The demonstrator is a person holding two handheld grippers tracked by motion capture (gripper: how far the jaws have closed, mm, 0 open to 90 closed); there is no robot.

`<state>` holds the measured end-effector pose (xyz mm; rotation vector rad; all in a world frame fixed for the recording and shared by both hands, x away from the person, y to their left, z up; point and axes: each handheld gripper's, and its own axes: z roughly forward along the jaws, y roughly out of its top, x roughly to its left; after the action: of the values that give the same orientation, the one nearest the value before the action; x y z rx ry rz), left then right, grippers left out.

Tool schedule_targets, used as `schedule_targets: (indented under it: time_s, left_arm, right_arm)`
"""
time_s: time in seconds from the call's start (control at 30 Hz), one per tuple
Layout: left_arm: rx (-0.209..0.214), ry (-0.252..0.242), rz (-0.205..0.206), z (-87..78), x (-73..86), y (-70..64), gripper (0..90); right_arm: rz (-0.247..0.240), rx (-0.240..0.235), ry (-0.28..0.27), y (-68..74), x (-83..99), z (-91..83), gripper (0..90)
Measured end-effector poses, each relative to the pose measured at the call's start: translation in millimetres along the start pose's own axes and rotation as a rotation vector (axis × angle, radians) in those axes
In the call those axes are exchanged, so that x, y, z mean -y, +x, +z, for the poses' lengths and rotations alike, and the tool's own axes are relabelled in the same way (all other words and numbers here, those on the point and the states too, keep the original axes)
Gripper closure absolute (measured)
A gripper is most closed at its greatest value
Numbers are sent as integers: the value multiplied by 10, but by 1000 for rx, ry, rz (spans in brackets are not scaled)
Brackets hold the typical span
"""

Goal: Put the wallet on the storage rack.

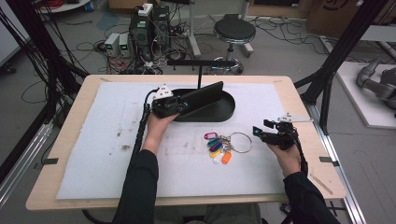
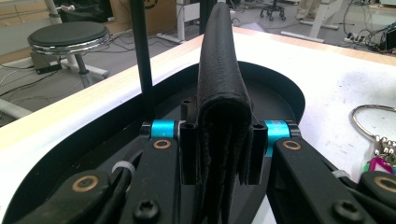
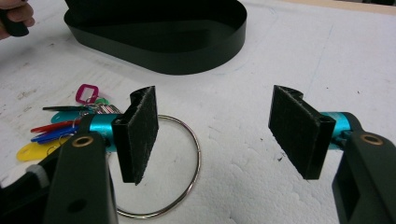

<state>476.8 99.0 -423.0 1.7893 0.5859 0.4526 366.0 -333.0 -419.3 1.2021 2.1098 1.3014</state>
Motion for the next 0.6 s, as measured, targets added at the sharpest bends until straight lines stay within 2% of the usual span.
schedule_targets:
  time_s: [0.33,0.6]
  left_arm:
    - [2,15,20,69,75,13,739]
    - [-2,15,10,78,107,38,729]
  right_arm:
    - [-2,2,1,8,-1,0,336]
    - [2,-2,5,10,1,-2,336]
